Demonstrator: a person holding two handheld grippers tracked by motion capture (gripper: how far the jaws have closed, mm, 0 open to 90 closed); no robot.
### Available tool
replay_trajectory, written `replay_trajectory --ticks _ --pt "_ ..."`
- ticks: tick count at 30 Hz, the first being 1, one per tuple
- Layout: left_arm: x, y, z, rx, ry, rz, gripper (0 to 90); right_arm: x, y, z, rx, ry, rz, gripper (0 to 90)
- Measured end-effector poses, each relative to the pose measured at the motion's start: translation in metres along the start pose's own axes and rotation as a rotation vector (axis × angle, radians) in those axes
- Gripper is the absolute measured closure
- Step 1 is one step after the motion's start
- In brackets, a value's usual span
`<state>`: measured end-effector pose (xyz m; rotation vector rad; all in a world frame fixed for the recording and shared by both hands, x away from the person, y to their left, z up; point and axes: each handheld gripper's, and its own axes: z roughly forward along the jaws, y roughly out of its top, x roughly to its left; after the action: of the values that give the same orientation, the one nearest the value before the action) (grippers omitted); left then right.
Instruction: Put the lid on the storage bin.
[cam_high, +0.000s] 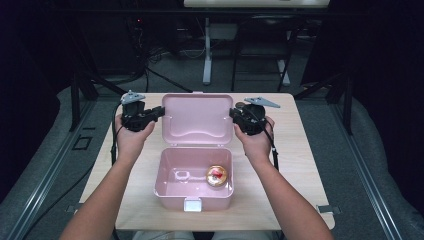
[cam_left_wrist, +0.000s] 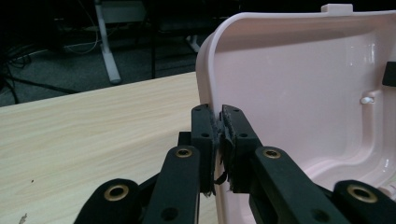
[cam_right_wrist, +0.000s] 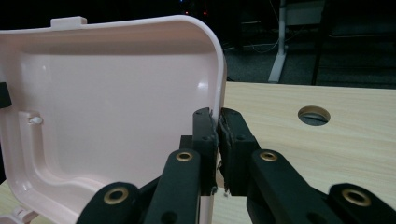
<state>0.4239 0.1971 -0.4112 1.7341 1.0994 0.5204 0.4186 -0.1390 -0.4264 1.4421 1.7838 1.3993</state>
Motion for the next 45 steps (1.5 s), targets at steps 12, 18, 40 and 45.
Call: replay_trajectory --ticks 12,18,40,45 --pt "-0.006 -0.001 -0.021 -0.026 -0.023 0.032 84.8 0.008 0.001 -0.016 -0.025 0.017 -0.031 85.0" --pt "-0.010 -0.002 -0.029 -0.033 -0.024 0.048 85.0 0.013 0.000 -0.025 -0.042 0.017 -0.049 85.1" --pt "-0.016 -0.011 -0.054 -0.061 -0.041 0.071 85.4 0.025 -0.007 -0.045 -0.088 0.032 -0.105 84.8" --pt "-0.017 -0.014 -0.057 -0.071 -0.046 0.065 85.5 0.027 -0.009 -0.048 -0.099 0.031 -0.112 84.8"
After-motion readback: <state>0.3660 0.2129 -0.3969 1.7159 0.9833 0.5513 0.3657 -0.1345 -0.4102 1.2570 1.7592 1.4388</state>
